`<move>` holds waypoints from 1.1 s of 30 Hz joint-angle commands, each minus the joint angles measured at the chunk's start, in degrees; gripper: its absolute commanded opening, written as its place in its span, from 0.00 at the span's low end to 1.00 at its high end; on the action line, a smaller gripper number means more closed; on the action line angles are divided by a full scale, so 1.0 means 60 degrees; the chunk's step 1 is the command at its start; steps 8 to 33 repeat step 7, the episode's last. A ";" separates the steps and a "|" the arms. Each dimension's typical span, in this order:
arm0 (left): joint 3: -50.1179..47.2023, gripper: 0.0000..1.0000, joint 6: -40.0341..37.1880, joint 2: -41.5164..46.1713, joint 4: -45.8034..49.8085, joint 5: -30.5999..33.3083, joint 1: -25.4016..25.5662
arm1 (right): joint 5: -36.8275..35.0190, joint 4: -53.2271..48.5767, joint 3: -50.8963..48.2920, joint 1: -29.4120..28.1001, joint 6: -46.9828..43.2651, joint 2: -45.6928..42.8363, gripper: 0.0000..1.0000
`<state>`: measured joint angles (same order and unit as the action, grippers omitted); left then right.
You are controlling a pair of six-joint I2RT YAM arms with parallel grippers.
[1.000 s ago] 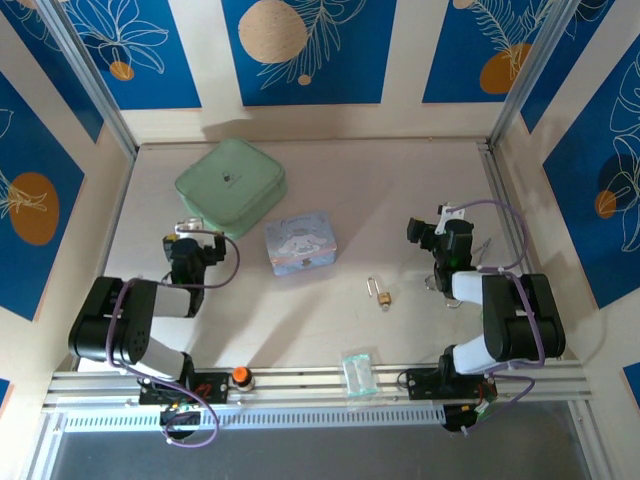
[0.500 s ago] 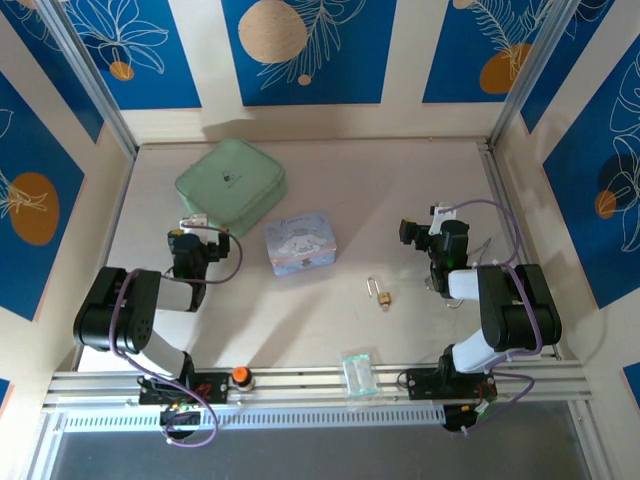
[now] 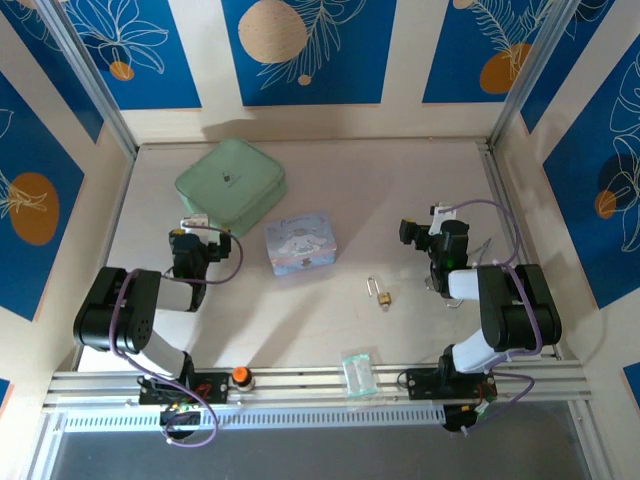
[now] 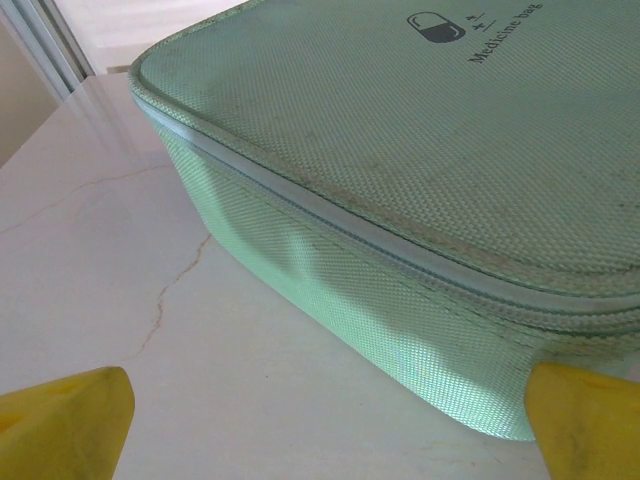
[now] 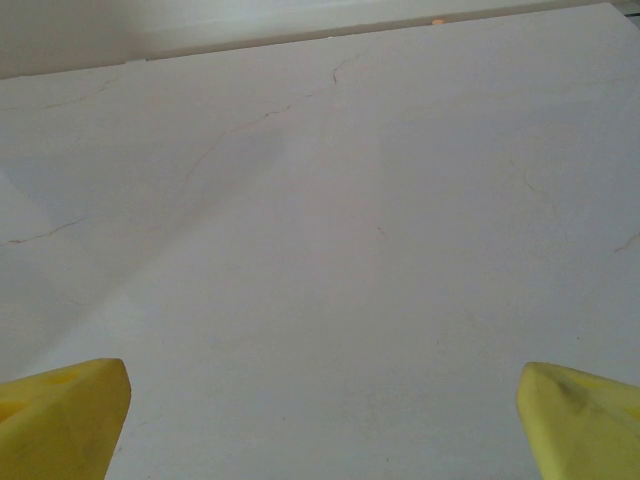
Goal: Unlock the padlock with the key
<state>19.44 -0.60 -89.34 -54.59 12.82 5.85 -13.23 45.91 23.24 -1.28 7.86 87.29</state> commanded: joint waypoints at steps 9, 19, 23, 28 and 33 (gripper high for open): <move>0.0187 0.99 -0.0171 -0.0064 -0.0218 -0.0211 -0.0092 | 0.0552 0.0255 0.0015 0.0065 -0.0240 -0.0035 0.99; 0.0187 0.99 -0.0171 -0.0064 -0.0218 -0.0211 -0.0092 | 0.0552 0.0255 0.0015 0.0065 -0.0240 -0.0035 0.99; 0.0187 0.99 -0.0171 -0.0064 -0.0218 -0.0211 -0.0092 | 0.0552 0.0255 0.0015 0.0065 -0.0240 -0.0035 0.99; 0.0187 0.99 -0.0171 -0.0064 -0.0218 -0.0211 -0.0092 | 0.0552 0.0255 0.0015 0.0065 -0.0240 -0.0035 0.99; 0.0187 0.99 -0.0171 -0.0064 -0.0218 -0.0211 -0.0092 | 0.0552 0.0255 0.0015 0.0065 -0.0240 -0.0035 0.99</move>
